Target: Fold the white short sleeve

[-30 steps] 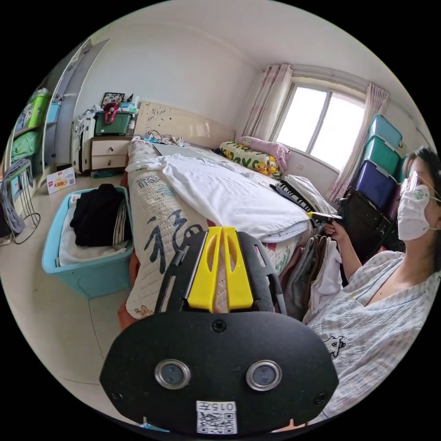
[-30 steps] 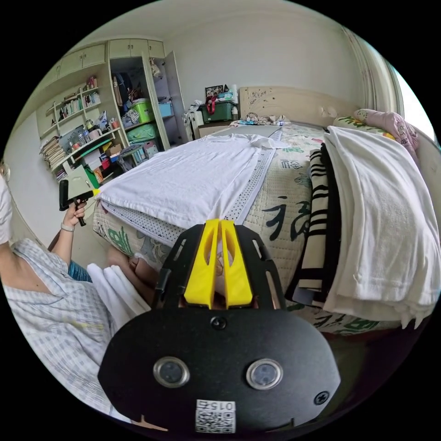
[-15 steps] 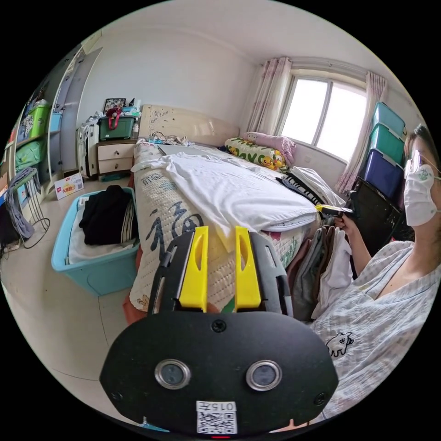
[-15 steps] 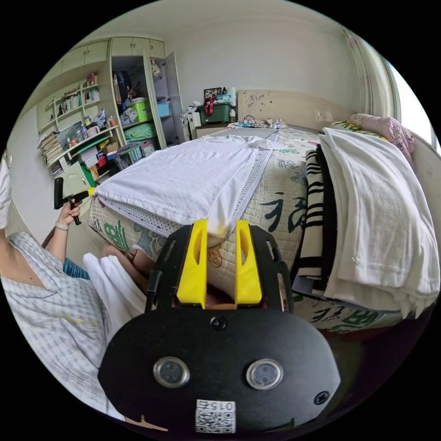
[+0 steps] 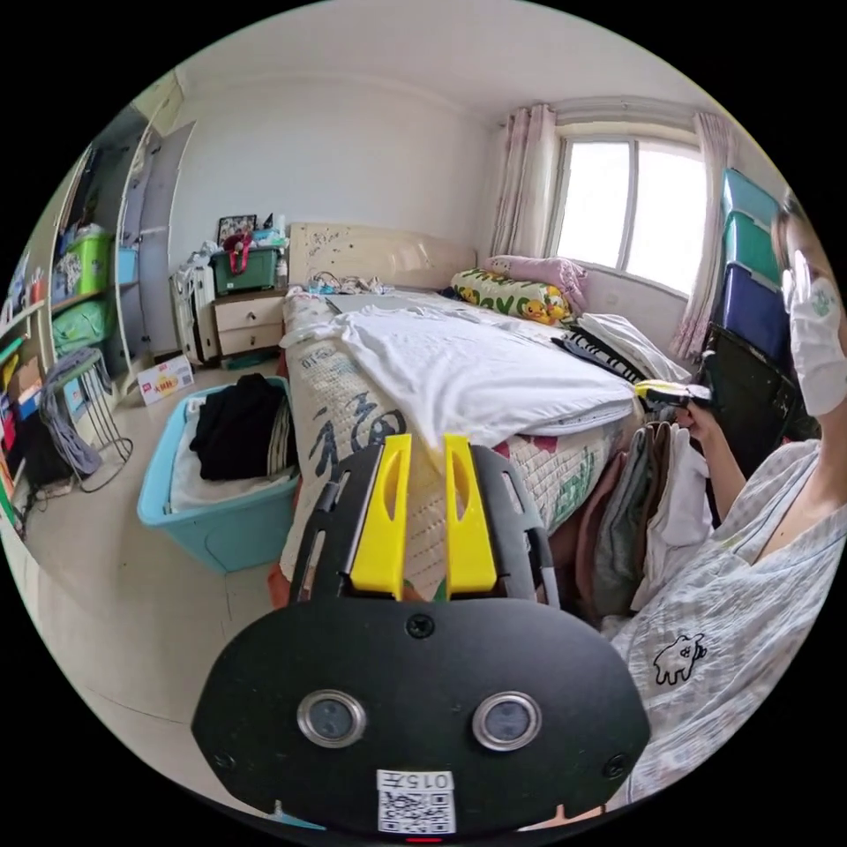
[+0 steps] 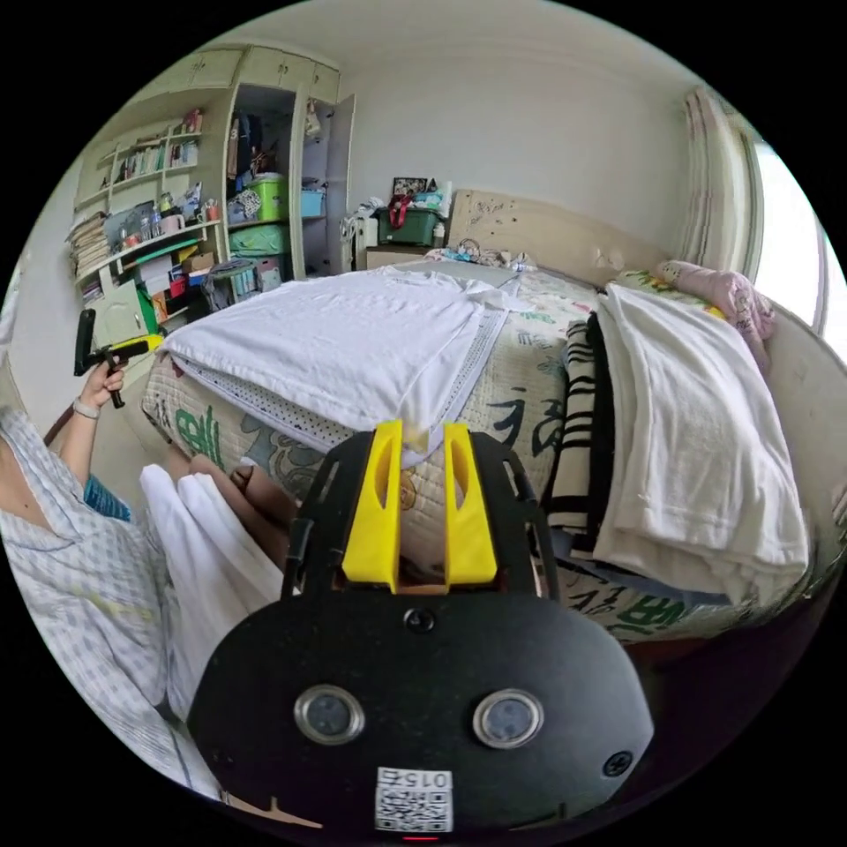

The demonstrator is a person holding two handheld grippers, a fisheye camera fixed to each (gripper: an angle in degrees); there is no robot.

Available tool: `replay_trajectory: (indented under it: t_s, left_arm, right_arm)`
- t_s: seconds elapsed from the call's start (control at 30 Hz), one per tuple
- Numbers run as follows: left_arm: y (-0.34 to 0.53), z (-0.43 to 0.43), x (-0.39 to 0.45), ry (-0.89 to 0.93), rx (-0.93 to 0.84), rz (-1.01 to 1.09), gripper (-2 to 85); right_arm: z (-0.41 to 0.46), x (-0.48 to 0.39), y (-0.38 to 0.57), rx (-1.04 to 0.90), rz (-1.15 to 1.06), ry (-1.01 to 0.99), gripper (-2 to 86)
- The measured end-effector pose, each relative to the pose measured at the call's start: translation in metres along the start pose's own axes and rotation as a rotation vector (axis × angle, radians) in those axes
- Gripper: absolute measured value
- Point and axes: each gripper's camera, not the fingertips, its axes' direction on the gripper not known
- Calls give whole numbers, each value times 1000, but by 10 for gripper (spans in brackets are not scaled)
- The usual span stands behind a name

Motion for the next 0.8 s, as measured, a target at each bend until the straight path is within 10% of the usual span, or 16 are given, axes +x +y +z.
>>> replay_trajectory:
  t_s: [0.3, 0.8]
  left_arm:
    - [-101, 31, 128, 42, -23, 424, 81]
    - [-156, 58, 140, 44, -81, 478, 15]
  right_arm:
    - [51, -124, -22, -14, -416, -204, 85]
    - [82, -155, -9, -74, -401, -190, -6]
